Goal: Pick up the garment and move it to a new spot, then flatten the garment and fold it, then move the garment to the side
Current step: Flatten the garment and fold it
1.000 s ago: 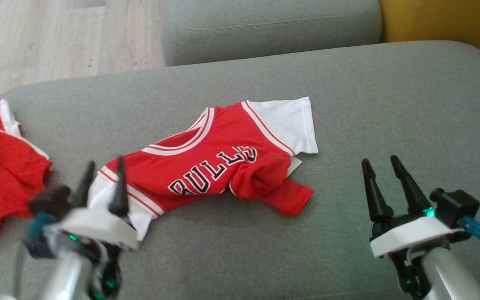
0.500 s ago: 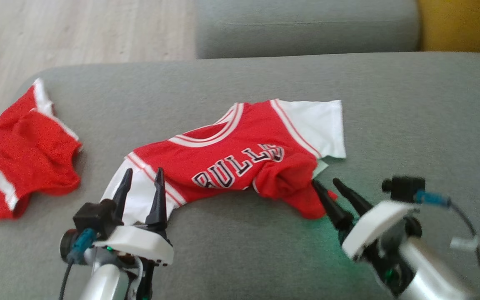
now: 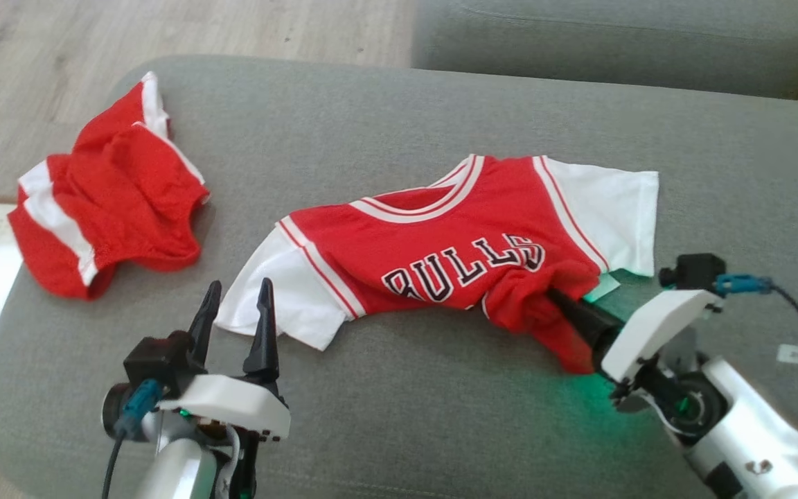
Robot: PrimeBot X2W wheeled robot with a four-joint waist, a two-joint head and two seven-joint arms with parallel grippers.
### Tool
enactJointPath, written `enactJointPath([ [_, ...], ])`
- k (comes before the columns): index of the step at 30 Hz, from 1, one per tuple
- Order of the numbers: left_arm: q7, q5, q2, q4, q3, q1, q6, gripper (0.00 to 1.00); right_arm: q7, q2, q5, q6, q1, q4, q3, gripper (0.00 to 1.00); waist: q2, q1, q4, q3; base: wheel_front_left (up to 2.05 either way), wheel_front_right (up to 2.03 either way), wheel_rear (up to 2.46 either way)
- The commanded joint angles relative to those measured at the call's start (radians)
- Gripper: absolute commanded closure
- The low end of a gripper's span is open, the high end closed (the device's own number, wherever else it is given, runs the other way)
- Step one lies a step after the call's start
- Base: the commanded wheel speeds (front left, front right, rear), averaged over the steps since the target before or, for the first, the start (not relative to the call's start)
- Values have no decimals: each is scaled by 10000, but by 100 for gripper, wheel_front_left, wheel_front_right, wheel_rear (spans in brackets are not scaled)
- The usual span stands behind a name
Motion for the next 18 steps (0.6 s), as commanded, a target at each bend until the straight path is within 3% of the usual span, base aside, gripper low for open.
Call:
enactJointPath([
  [1,-121,74,16,-294,423,-396,-29,0,-175,-226,69,77,-472,-360,76,100,0,0,70,33,0,0,0],
  [8,-121,133,-70,-304,443,-437,-122,0,-524,-1687,414,77,-750,-956,-274,100,0,0,349,364,0,0,0],
  [13,-122,109,-111,-478,221,-705,-116,0,302,-3023,630,77,-1773,-997,-647,100,0,0,734,1082,0,0,0],
  [18,-122,-184,-122,-681,-217,-1066,48,0,1179,-4139,169,77,-3066,-90,-726,100,0,0,1214,1796,0,0,0],
])
